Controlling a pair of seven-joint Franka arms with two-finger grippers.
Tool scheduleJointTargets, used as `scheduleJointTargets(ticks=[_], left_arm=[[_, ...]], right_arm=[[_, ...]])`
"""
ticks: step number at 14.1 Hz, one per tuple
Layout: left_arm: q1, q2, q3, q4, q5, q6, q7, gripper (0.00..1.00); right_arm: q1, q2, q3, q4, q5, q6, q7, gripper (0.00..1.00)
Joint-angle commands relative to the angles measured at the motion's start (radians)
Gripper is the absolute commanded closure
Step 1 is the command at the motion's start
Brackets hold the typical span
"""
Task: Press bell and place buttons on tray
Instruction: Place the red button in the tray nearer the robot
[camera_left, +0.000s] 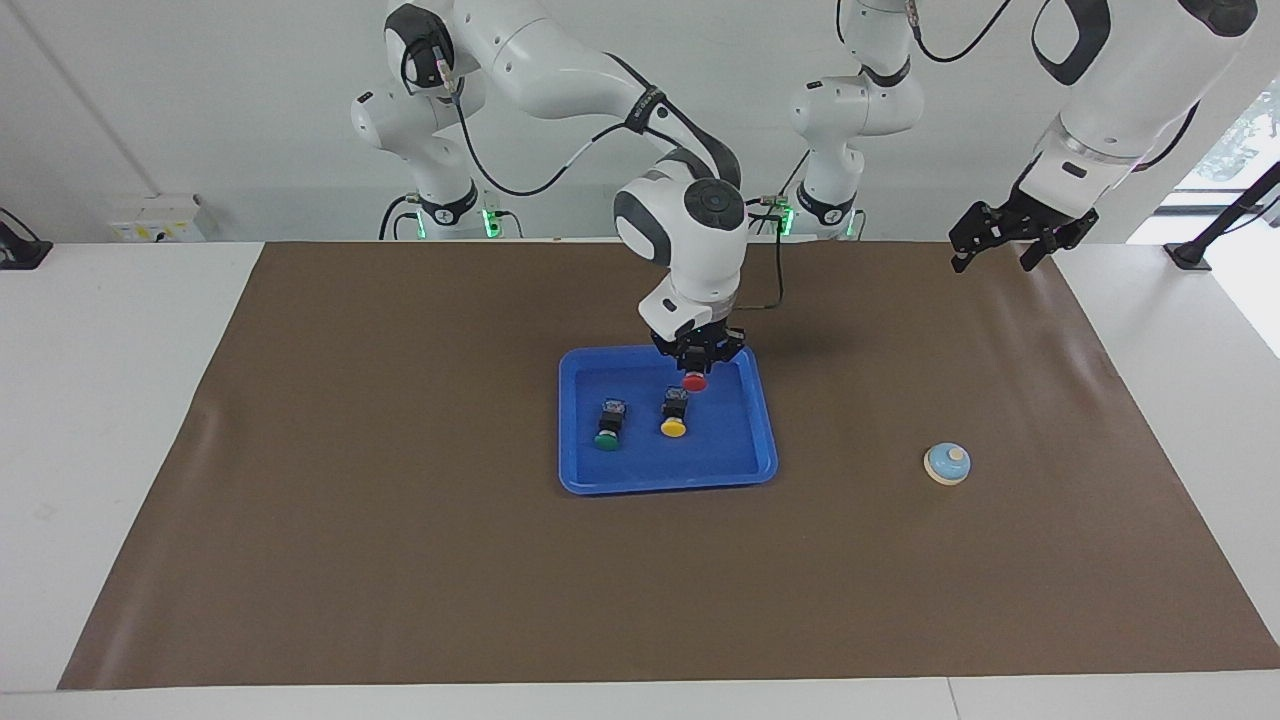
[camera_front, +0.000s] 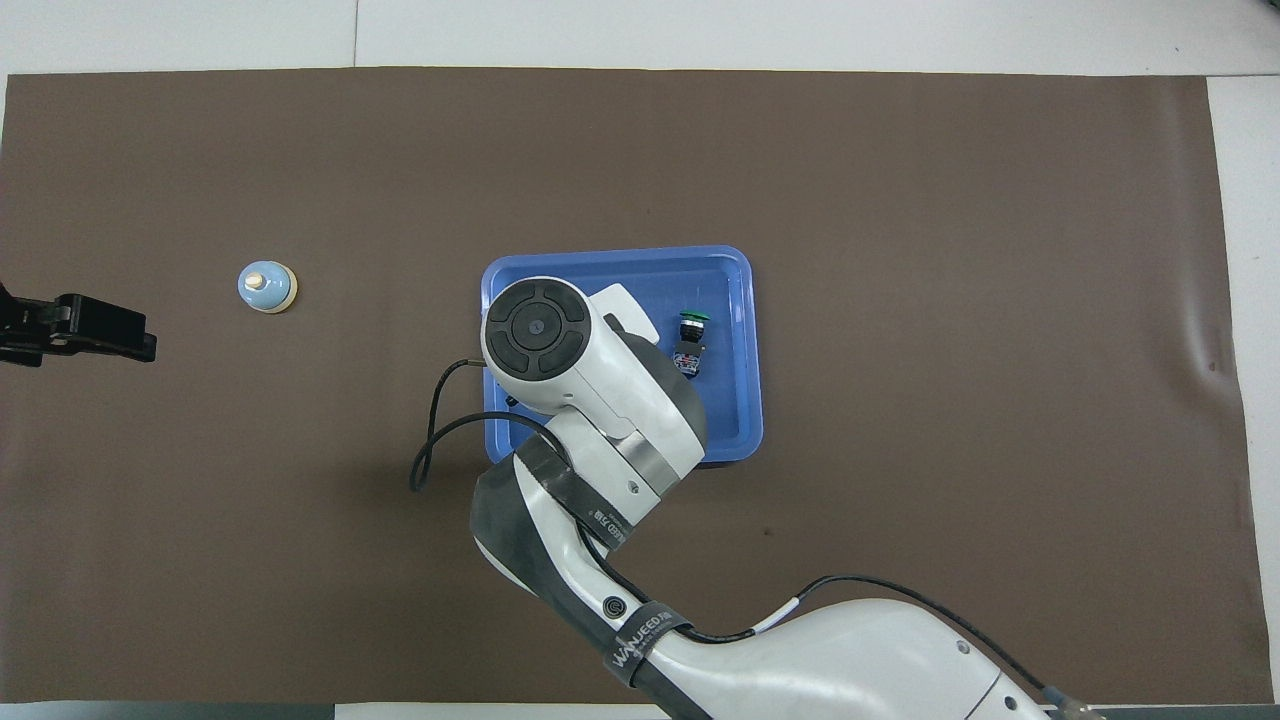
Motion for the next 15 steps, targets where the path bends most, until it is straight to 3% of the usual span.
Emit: scheduleJointTargets(ticks=[1,7,11,12,13,14,15], left_arm=[[0.001,0.000,0.004,0.015,-0.010,-0.016,-0.006,0.00],[0.001,-0.002,0.003,0.015,-0.010,-0.016,-0.006,0.00],[0.001,0.000,0.003,0.015,-0.010,-0.016,-0.006,0.00],[0.001,0.000,0.003,0.015,-0.010,-0.016,-0.006,0.00],[0.001,-0.002,0.004,0.015,-0.010,-0.016,-0.006,0.00],[0.001,0.000,0.004,0.015,-0.010,-0.016,-0.006,0.00],[0.001,-0.002,0.003,0.015,-0.010,-0.016,-0.006,0.00]], right_arm=[[0.038,0.033,-0.006,-0.016,0.019,0.076,0.027,1.00],[0.071,0.042,-0.006,-0.085,0.016,0.196,0.026,1.00],[0.073,0.040,-0.006,-0.098,0.016,0.213,0.041,1.00],[0.074,0.040,-0.006,-0.098,0.014,0.218,0.044,0.92],[0.074,0.040,-0.006,-0.099,0.014,0.218,0.047,0.24],[0.076,0.040,-0.006,-0.098,0.014,0.213,0.058,0.00],[0.076,0.039,-0.006,-0.096,0.014,0.209,0.067,0.00]])
